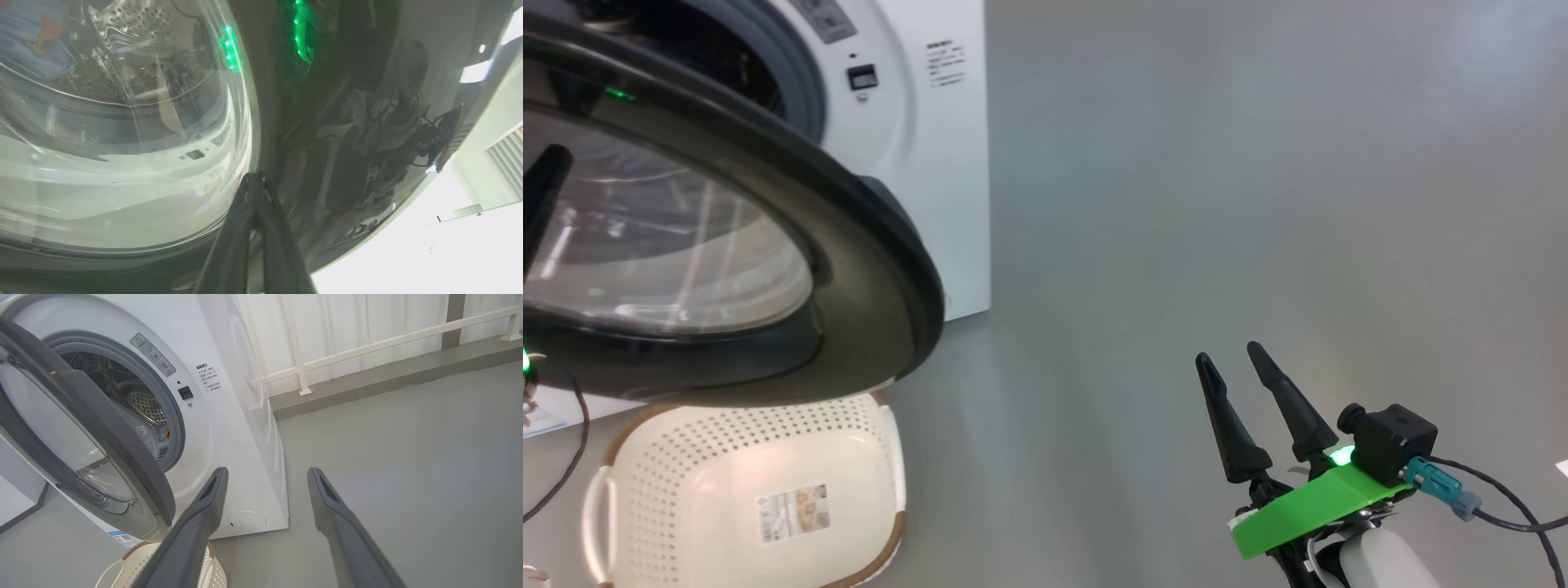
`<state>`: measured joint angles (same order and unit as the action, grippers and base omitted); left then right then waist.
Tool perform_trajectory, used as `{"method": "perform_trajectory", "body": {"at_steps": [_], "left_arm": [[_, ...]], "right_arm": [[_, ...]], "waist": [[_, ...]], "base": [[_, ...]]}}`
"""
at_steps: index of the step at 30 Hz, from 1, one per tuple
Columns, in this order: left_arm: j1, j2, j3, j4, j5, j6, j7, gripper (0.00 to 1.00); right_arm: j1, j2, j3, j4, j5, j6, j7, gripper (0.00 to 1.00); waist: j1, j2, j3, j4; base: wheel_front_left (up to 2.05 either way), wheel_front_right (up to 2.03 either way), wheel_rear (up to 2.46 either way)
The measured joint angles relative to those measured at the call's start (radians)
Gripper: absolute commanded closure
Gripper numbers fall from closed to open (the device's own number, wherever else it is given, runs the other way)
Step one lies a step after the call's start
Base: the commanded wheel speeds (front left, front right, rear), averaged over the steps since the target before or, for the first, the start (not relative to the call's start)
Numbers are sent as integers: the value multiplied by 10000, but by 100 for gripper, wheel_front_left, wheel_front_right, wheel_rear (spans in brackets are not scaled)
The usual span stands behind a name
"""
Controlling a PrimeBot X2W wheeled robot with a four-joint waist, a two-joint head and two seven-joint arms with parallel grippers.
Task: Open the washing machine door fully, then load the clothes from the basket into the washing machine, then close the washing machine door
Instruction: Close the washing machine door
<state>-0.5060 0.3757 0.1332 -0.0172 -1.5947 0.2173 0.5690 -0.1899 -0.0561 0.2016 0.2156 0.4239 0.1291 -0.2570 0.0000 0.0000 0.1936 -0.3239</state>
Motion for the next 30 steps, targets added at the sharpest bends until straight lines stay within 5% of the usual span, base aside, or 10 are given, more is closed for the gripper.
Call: {"method": "perform_trajectory", "body": {"at_steps": [1,3,4,5,6,30], "left_arm": [[14,2,-19,-27,35,-81,0,92],[81,10,-75,-84,123,-228,0,58],[120,10,-84,-98,159,-288,0,39],[162,12,-73,-127,173,-295,-2,4],[233,17,-61,-186,174,-316,-10,0],[2799,226,-554,-487,3542,-2936,-2640,0]], "right_arm": [[0,0,-4,17,-19,0,0,0],[-2,0,-19,54,-61,0,0,0],[-4,0,-19,69,-94,0,0,0],[-8,0,-12,79,-96,0,0,0],[-13,0,6,96,-102,0,0,0],[-358,-439,-144,334,-174,0,0,0]], "waist": [[0,0,-20,62],[0,0,-57,187],[0,0,-75,248],[0,0,-93,305],[0,0,-108,355],[1,0,-679,1729]], "base": [[0,0,0],[0,0,0],[0,0,0],[0,0,0],[0,0,0],[0,0,0]]}}
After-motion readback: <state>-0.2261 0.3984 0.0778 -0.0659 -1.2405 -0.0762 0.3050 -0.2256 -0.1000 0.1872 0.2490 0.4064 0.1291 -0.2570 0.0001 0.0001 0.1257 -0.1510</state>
